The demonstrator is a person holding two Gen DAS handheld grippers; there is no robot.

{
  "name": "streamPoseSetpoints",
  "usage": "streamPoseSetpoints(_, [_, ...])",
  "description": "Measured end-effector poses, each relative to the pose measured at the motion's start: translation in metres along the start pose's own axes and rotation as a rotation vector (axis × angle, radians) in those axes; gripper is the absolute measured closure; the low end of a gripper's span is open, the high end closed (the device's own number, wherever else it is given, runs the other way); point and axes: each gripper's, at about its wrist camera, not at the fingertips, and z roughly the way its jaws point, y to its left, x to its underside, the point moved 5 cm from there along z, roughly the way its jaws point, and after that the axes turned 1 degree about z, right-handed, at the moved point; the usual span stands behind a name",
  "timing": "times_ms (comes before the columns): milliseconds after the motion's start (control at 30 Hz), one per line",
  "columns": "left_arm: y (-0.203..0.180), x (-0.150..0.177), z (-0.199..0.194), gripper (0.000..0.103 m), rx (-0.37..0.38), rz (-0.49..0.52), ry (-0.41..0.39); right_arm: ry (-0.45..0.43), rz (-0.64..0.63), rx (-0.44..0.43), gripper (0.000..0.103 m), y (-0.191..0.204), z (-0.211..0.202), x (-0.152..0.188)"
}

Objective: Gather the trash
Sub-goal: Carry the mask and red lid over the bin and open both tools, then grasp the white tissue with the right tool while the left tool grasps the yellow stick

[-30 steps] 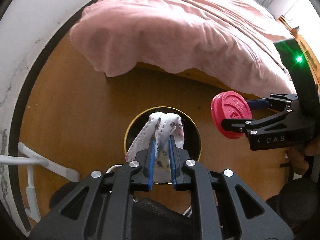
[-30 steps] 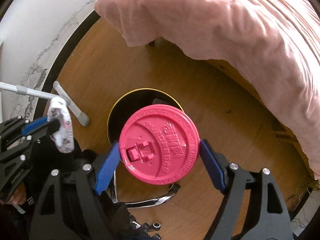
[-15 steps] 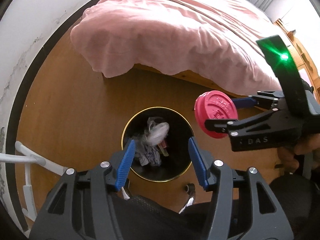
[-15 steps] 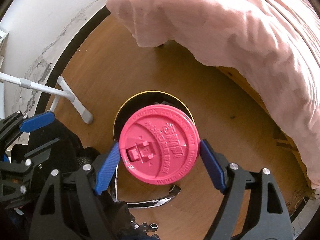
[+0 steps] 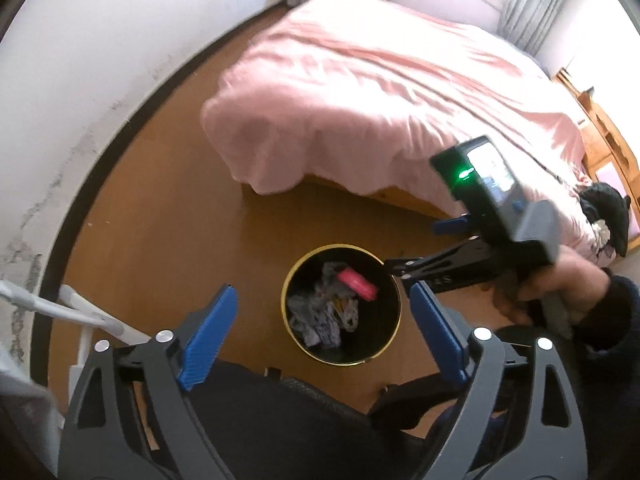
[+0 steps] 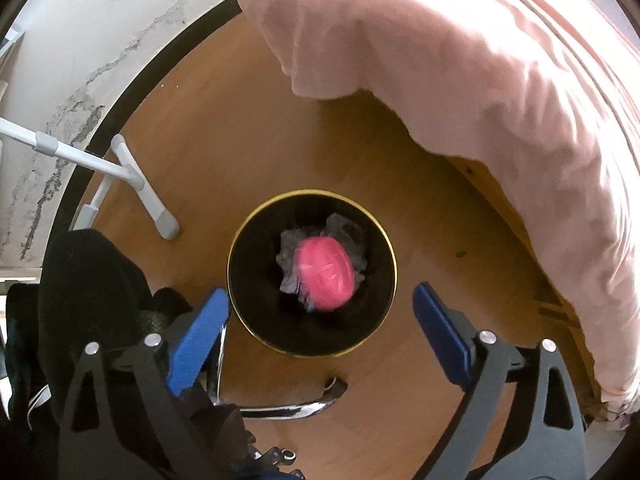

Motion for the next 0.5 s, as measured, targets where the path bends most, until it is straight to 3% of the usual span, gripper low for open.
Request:
streamPoseSetpoints(133, [0.017, 0.004, -0.048, 0.013, -0.043, -0.029, -0.071, 0.022, -0.066, 0.042, 0.008, 0.02, 0.004, -0.013])
streamPoseSetpoints(200, [0.03, 0.009, -0.072, 0.013, -0.066, -0.052, -0.101, -0.013, -0.089, 0.078, 0.008, 0.033, -0.007, -0.024])
streamPoseSetpoints(267, [0.046, 0.018, -0.101, 0.013, -0.1, -0.075, -0.142, -0.088, -0.099, 0.074, 0.008, 0.048, -0.034, -0.039])
streamPoseSetpoints(367, [0.08, 0.037, -0.149, 0.012, -0.183, -0.134, -0.202, -0.249, -0.129, 0.002, 0.008, 0.091, -0.097, -0.062])
streamPoseSetpoints(500, [0.145, 0.08, -0.215, 0.012, -0.339, -0.265, -0.264, -0.438, -0.327, -0.117, 0.009, 0.204, -0.178, -0.078])
